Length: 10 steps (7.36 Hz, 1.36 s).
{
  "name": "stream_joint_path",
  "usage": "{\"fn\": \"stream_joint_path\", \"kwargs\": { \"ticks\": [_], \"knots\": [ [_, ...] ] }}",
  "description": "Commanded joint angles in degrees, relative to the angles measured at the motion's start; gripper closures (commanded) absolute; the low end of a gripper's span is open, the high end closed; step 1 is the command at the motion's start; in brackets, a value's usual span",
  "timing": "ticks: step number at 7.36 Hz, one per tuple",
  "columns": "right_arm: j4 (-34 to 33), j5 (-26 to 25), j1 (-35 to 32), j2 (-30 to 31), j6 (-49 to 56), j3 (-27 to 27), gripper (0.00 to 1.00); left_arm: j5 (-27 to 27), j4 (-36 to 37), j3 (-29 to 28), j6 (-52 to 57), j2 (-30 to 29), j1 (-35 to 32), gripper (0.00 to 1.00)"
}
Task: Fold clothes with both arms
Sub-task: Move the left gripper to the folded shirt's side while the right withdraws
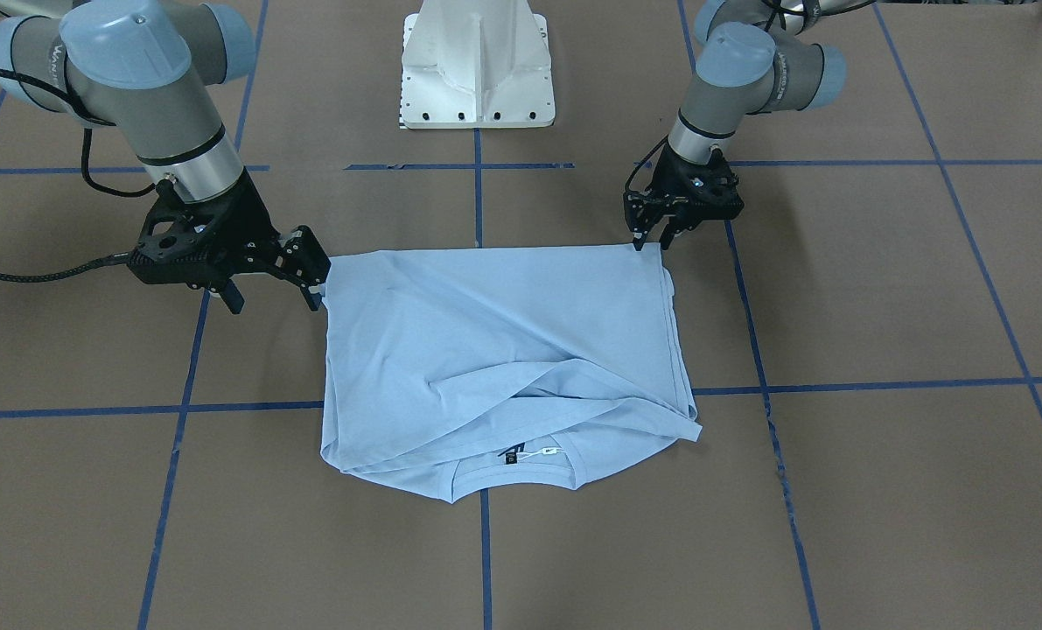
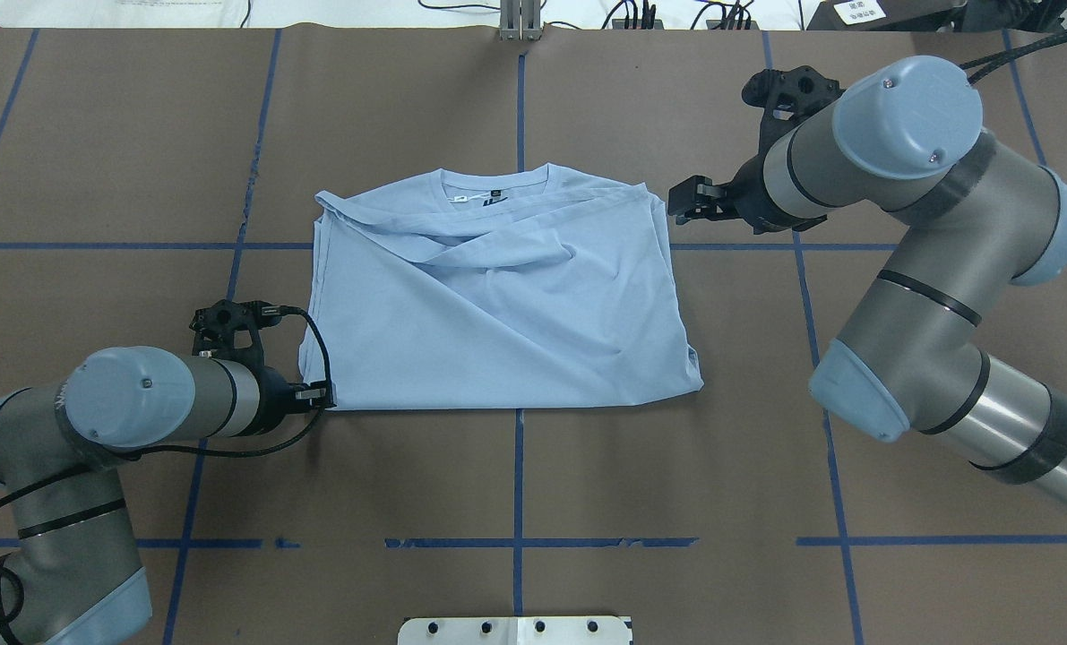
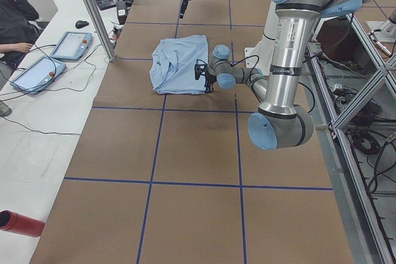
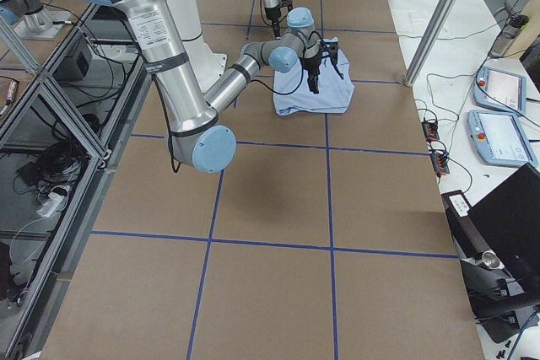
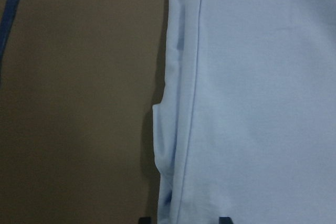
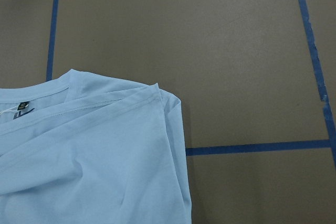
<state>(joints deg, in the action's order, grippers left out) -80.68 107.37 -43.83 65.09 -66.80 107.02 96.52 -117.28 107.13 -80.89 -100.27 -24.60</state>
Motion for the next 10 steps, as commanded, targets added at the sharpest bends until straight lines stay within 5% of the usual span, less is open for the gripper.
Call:
{"fn": "stream_joint_path", "kwargs": {
  "ticks": [1, 2, 10],
  "knots": [
    [0.09, -0.05, -0.03, -0.13, 0.00, 0.03, 0.00, -0.01, 0.03, 1.85, -0.06, 0.25, -0.01, 0.77],
    [0.09, -0.05, -0.03, -0.14, 0.00, 0.03, 0.00, -0.01, 0.03, 1.85, -0.06, 0.42, -0.01, 0.69],
    [0.09, -0.32, -0.03, 0.13, 0.18, -0.14, 0.00, -0.10, 0.56, 0.89, -0.06, 0.51, 0.51, 0.69]
  ]
}}
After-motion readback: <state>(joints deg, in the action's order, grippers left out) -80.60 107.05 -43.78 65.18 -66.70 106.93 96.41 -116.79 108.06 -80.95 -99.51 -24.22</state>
